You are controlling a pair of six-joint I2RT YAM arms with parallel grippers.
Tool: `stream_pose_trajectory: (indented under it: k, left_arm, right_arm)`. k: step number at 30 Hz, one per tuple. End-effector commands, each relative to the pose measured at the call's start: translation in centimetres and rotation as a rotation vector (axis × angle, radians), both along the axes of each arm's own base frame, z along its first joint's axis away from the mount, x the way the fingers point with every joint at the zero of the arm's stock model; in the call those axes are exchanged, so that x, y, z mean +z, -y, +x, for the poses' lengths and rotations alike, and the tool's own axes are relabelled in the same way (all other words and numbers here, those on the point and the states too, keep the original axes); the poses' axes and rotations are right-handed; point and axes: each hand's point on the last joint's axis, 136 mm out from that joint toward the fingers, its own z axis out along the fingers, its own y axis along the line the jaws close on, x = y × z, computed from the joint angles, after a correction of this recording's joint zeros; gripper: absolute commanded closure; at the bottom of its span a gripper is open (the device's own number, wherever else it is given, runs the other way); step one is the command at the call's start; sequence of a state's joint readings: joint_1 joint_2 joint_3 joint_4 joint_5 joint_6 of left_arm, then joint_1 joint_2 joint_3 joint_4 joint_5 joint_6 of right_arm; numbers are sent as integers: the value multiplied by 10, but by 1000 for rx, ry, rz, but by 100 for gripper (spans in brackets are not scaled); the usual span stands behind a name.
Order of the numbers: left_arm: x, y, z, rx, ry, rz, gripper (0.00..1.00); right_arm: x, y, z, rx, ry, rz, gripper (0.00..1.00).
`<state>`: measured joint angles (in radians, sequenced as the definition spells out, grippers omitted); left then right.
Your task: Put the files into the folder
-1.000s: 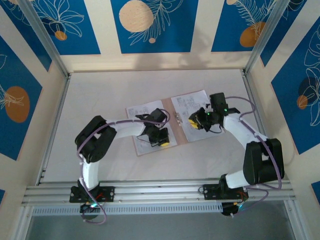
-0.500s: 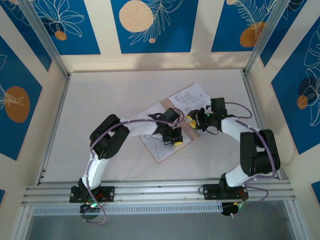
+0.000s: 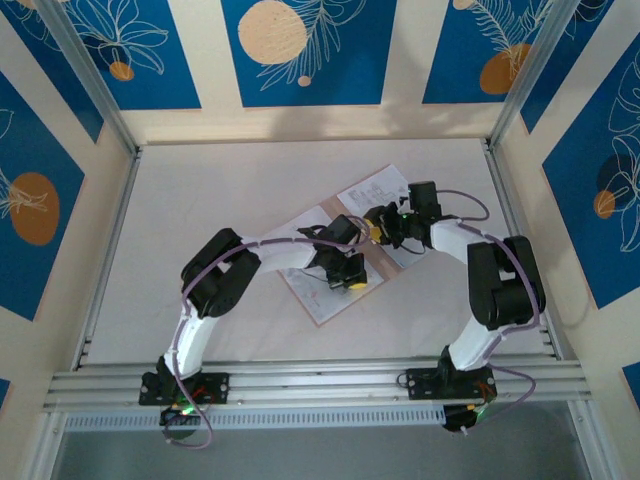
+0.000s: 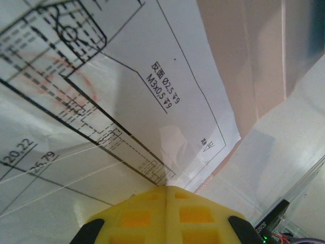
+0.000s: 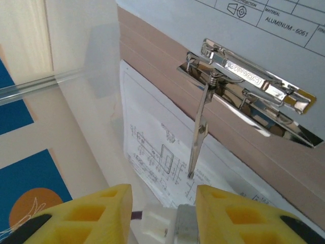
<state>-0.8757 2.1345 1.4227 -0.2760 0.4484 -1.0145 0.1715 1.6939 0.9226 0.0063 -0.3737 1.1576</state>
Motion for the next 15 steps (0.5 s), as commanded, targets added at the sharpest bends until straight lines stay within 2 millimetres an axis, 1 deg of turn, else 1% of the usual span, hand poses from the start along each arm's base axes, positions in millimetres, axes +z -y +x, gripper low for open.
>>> stream_pose_trajectory:
  k: [1,4,8,15]
  left_arm:
    - [-31,-18,-11,-5,-40,119,97]
    - [-31,-19,-11,-2,-41,122,97]
    - [-32,-19,-11,1,-43,123,97]
    - [-33,-19,-11,3,-46,124,97]
  right_arm:
    - [-5,-4,2,19,-24,-9,63]
    - [-7,-1,3,24,-31,-36,64]
    - [-9,3,2,21,-39,-58,67]
    - [-19,7,1,19,-59,-69,71]
